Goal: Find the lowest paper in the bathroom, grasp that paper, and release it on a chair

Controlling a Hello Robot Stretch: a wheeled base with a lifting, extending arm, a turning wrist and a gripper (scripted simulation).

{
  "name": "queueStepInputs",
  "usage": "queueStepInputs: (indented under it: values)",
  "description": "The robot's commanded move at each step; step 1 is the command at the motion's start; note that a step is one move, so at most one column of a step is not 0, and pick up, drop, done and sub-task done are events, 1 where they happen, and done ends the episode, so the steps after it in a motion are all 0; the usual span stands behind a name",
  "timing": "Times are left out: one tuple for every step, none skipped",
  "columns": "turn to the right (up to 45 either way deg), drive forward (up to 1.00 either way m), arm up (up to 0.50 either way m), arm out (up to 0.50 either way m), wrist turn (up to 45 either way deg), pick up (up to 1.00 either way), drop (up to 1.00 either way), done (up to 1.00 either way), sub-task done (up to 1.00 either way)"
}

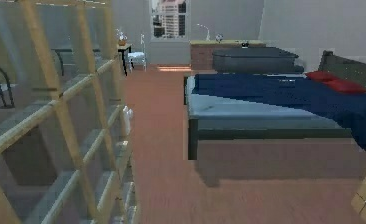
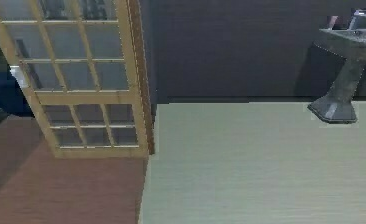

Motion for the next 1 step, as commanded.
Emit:
queueStepInputs:
  values:
    - [0.0, 1.00, 0.00, 0.00, 0.0, 0.00, 0.00, 0.00, 0.00]
